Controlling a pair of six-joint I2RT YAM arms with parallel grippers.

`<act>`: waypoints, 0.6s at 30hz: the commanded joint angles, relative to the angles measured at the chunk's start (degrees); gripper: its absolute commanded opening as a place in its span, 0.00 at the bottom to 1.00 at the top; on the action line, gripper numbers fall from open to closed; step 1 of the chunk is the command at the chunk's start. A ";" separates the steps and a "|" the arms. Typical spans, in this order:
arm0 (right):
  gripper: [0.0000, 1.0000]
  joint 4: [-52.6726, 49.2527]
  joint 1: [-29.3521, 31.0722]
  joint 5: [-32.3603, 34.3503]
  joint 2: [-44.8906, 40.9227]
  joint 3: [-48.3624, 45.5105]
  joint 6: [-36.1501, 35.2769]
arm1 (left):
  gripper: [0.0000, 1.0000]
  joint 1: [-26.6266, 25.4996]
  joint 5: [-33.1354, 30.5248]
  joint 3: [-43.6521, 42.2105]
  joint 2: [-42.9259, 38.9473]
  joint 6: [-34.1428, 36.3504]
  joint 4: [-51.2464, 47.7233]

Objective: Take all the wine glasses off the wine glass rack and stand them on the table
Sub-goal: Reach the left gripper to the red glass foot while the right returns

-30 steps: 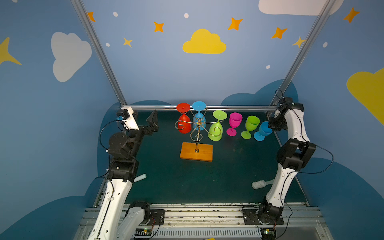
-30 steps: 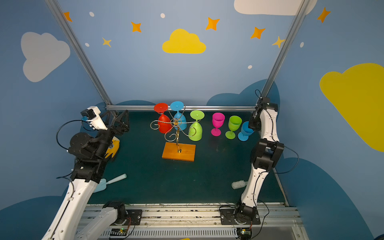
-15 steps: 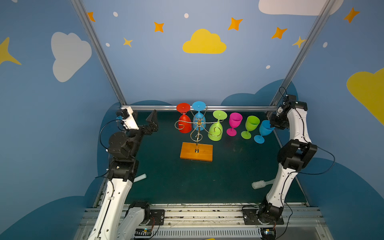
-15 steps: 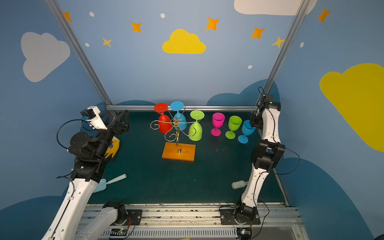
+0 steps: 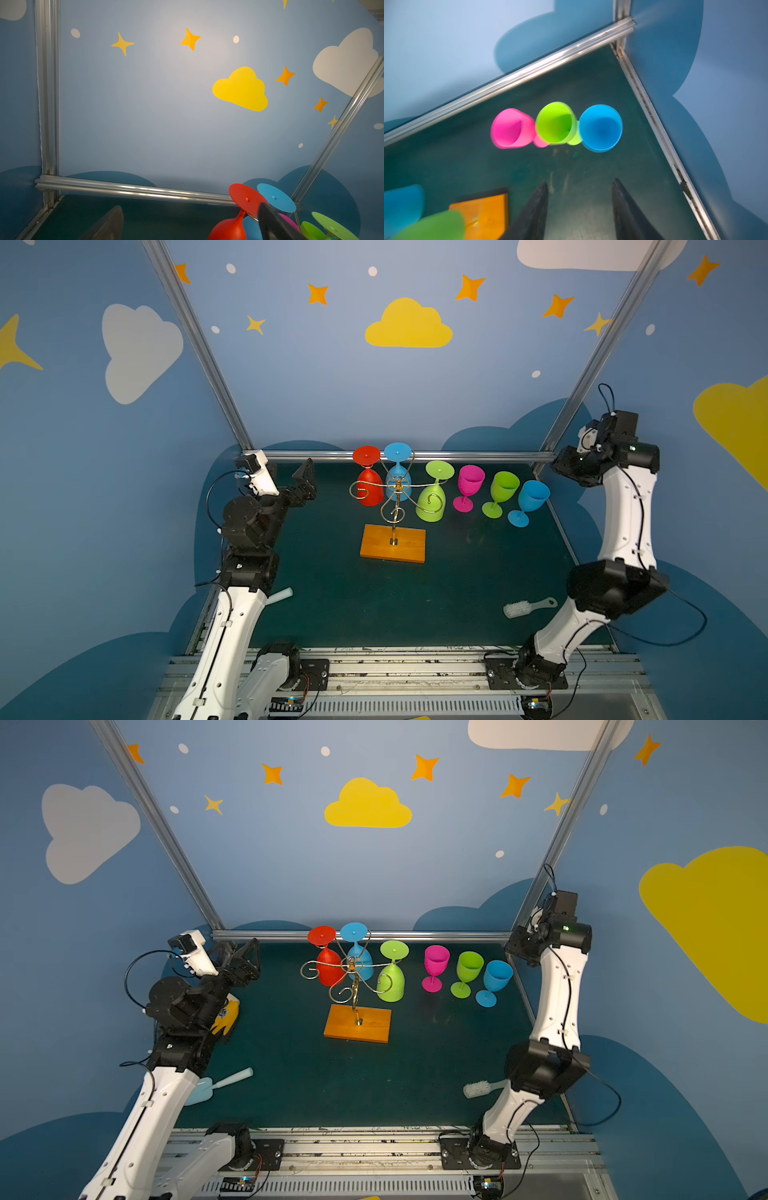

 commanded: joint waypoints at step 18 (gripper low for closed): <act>0.72 35.96 16.45 -9.03 -39.92 -49.72 9.16 | 0.79 6.51 31.83 15.06 12.99 -18.77 -14.11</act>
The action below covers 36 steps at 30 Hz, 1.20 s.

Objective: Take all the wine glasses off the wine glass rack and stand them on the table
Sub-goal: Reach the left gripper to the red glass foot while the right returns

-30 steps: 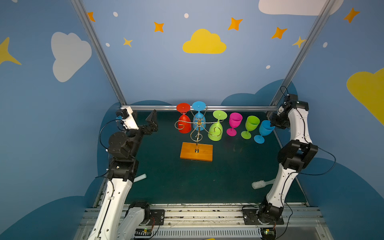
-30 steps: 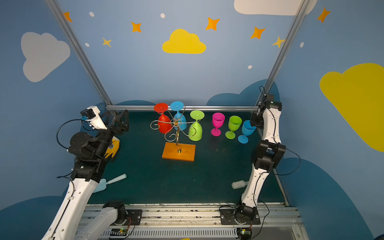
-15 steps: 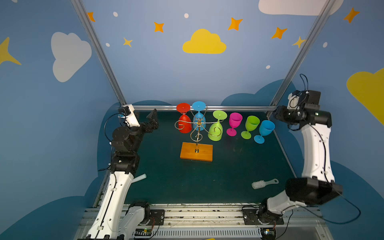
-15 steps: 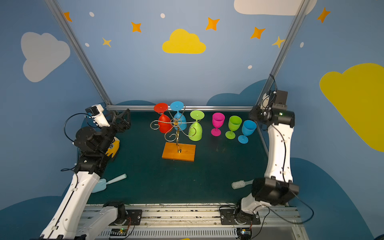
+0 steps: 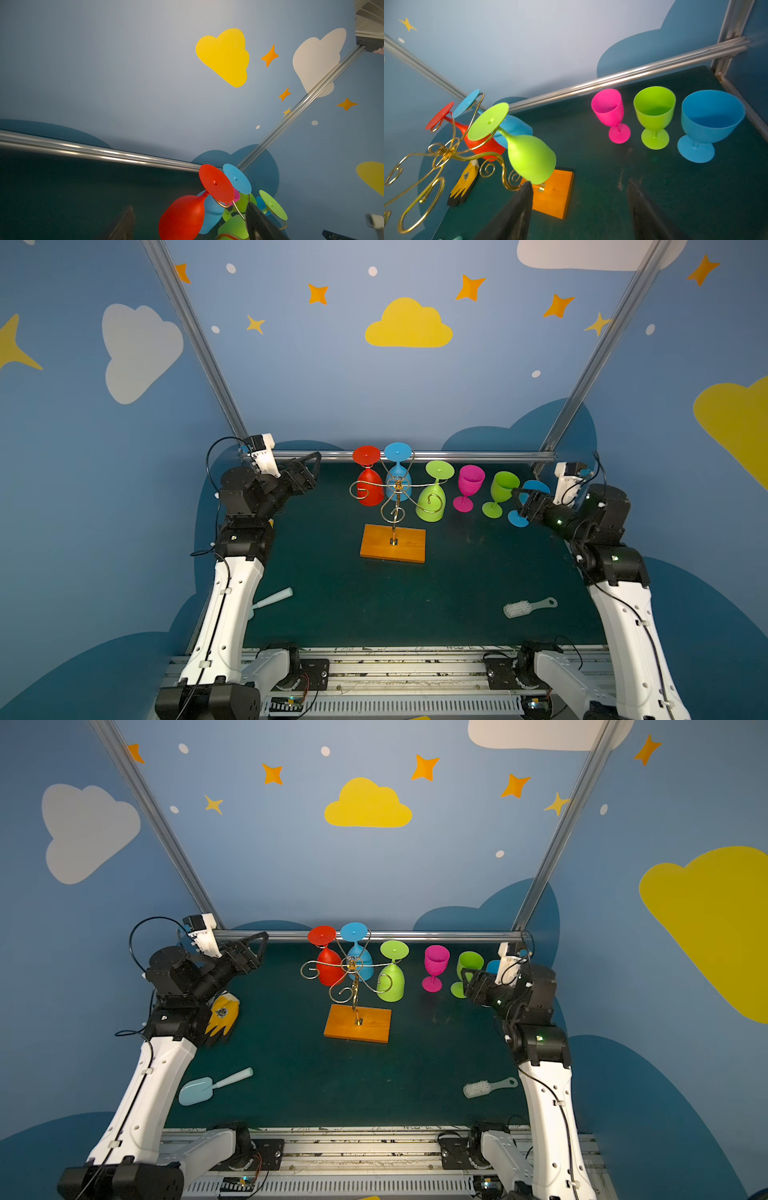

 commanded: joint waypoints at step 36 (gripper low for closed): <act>0.73 5.02 20.09 5.26 -4.65 -9.44 -0.21 | 0.44 -6.44 24.32 19.79 28.90 -13.50 1.04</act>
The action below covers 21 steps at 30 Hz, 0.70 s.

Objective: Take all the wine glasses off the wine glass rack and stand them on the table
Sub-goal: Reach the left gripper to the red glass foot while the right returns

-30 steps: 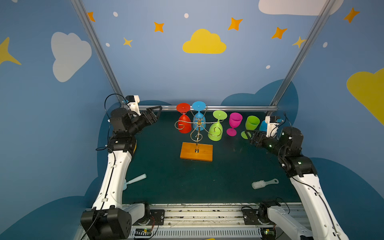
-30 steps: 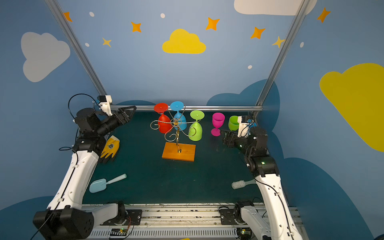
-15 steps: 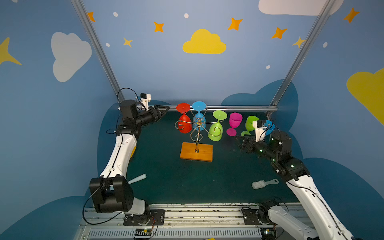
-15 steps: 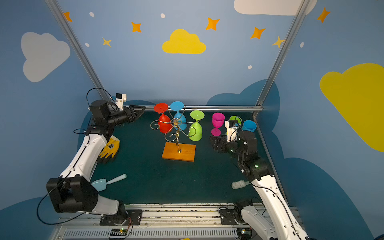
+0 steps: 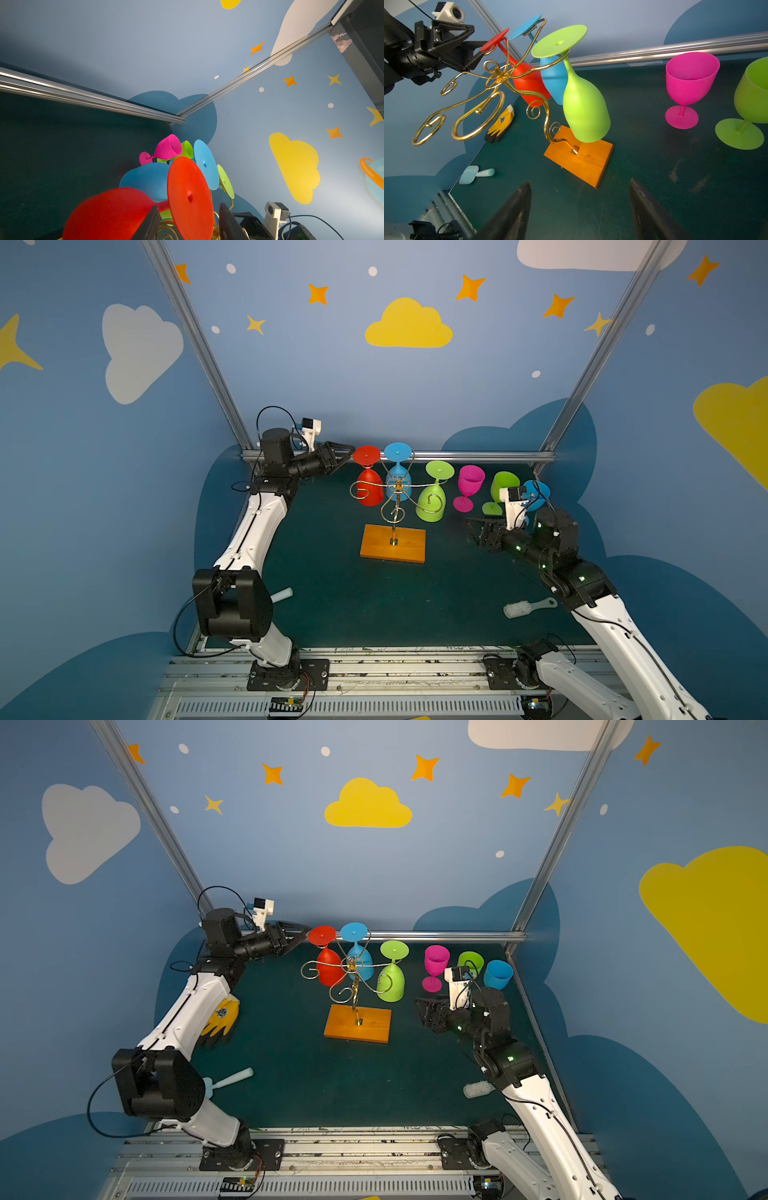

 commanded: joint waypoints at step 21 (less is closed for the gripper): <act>0.73 0.19 0.62 1.22 -0.59 0.47 -0.46 | 0.25 -2.04 0.67 2.56 1.17 2.02 -2.35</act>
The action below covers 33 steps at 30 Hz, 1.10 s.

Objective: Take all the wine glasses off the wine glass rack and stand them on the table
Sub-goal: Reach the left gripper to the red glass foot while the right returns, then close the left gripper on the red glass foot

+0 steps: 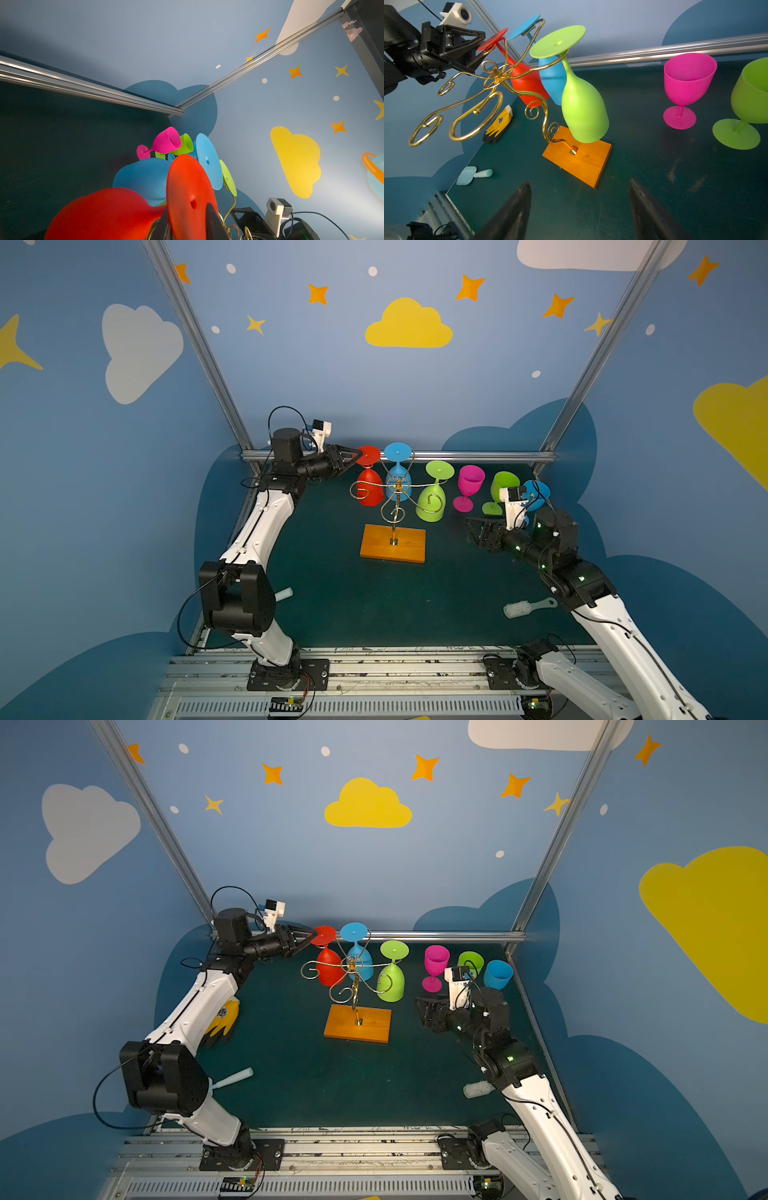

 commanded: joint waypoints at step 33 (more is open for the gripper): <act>0.73 -0.37 0.63 0.58 -1.04 1.42 -0.18 | 0.03 1.44 3.73 1.35 -2.71 -7.14 3.99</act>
